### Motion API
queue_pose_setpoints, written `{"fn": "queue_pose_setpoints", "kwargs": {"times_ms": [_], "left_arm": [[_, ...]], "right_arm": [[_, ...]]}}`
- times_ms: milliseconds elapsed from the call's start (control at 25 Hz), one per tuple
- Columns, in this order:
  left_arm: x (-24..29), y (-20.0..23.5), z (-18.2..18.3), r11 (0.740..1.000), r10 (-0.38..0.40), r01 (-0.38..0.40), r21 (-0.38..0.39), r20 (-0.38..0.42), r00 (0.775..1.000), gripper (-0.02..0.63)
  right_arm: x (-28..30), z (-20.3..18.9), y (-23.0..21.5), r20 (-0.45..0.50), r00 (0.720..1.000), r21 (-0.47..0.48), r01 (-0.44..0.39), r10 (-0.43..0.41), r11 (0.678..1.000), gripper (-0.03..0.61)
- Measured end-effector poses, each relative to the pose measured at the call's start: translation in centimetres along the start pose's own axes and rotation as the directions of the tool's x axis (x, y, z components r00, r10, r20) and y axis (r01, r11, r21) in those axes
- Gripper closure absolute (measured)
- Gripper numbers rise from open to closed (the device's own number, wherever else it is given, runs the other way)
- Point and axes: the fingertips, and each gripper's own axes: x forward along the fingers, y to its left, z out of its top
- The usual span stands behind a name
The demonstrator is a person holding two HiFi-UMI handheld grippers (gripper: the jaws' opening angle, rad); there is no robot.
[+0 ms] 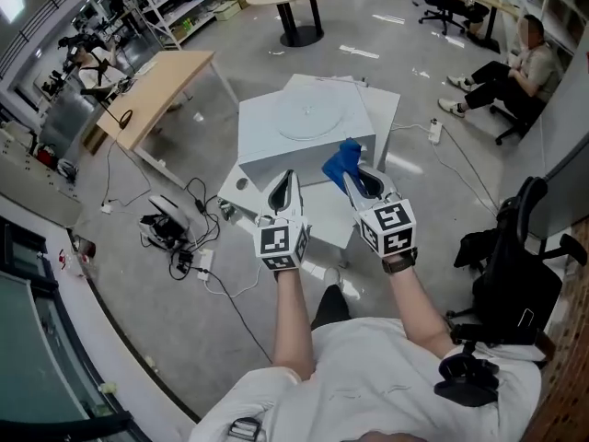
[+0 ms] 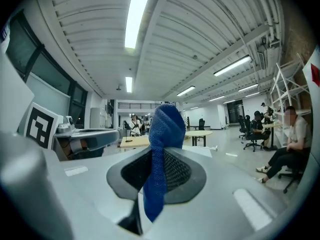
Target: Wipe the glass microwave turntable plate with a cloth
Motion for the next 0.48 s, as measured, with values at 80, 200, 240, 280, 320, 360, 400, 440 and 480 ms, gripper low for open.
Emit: {"fn": "queue_pose_setpoints", "kwargs": {"times_ms": [80, 200, 240, 280, 320, 360, 400, 440, 480], "left_arm": [[2.6, 1.6, -0.6, 1.0, -0.013, 0.013, 0.009, 0.009, 1.0, 0.612], [7.1, 4.5, -1.0, 0.998, -0.011, 0.009, 0.067, 0.018, 1.0, 0.612], [8.7, 5.2, -0.4, 0.996, -0.018, 0.015, 0.087, 0.029, 0.999, 0.612], [10.2, 5.9, 0.3, 0.995, -0.03, 0.026, 0.097, 0.045, 0.999, 0.612], [11.5, 6.5, 1.1, 0.995, -0.044, 0.037, 0.097, 0.064, 0.997, 0.612], [12.6, 7.1, 1.6, 0.995, -0.053, 0.046, 0.089, 0.079, 0.995, 0.612], [13.5, 7.7, 2.0, 0.996, -0.058, 0.051, 0.075, 0.092, 0.994, 0.612], [14.3, 8.2, 2.1, 0.996, -0.064, 0.057, 0.063, 0.102, 0.993, 0.614], [15.1, 8.6, 2.1, 0.996, -0.073, 0.067, 0.054, 0.109, 0.991, 0.618]], "right_arm": [[2.3, -0.3, -1.4, -0.022, 0.999, -0.019, 0.025, -0.025, 1.0, 0.522], [5.7, 1.8, -2.5, 0.018, 1.0, -0.055, 0.022, -0.022, 0.998, 0.522], [6.8, 3.0, -2.6, 0.043, 0.999, -0.073, 0.022, -0.019, 0.997, 0.521], [7.9, 4.1, -2.7, 0.065, 0.998, -0.09, 0.026, -0.02, 0.996, 0.521], [9.1, 4.9, -2.8, 0.08, 0.996, -0.104, 0.033, -0.025, 0.994, 0.522], [10.2, 5.5, -2.9, 0.088, 0.996, -0.11, 0.043, -0.034, 0.993, 0.52], [11.1, 5.8, -3.1, 0.094, 0.994, -0.108, 0.057, -0.047, 0.992, 0.522], [11.8, 6.0, -3.3, 0.099, 0.993, -0.1, 0.073, -0.063, 0.992, 0.52], [12.5, 6.1, -3.6, 0.103, 0.992, -0.091, 0.087, -0.078, 0.992, 0.522]]}}
